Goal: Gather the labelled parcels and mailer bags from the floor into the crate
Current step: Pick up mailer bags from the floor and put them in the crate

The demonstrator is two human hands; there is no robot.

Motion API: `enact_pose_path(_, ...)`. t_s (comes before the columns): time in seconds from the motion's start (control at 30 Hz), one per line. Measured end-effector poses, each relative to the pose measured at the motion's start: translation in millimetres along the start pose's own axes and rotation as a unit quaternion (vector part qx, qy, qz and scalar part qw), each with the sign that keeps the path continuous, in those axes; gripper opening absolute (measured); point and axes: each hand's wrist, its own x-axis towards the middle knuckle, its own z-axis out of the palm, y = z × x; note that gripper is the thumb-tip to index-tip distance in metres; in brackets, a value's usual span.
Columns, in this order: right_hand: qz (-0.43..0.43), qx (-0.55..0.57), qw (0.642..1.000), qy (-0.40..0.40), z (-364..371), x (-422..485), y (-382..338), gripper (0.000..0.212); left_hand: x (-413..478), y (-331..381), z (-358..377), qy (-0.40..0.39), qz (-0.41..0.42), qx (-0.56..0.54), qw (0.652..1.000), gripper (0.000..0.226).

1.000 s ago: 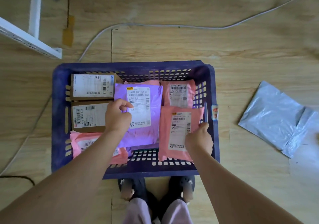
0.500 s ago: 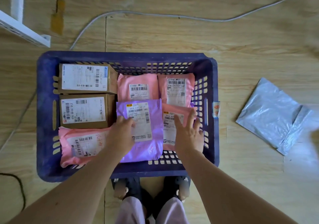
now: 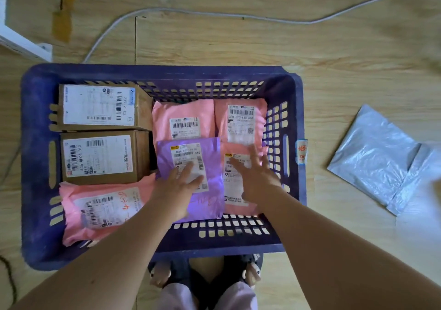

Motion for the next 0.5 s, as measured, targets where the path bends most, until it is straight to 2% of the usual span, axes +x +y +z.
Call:
enact_pose_path(0.1, 0.007, 0.080, 0.996, 0.029, -7.9, -23.1, 3.1, 0.077, -11.3, 9.0, -18.5, 0.039, 0.005, -0.005, 0.999, 0.064)
enact_pose_path(0.17, -0.014, 0.098, 0.992, 0.075, -18.3, -51.1, 4.7, 0.077, -23.9, 14.8, -38.9, 0.083, 0.016, -0.032, 0.996, 0.057)
enact_pose_path(0.33, -0.033, 0.171, 0.968, 0.180, -60.4, -124.4, 19.2, 0.070, -67.4, 37.2, -110.3, 0.148, 0.028, -0.106, 0.983, 0.057)
enact_pose_path(0.5, 0.014, 0.281, 0.936, 0.213, -114.9, -196.0, 45.8, 0.054, -117.6, 73.6, -185.5, 0.182, 0.069, -0.125, 0.973, 0.053)
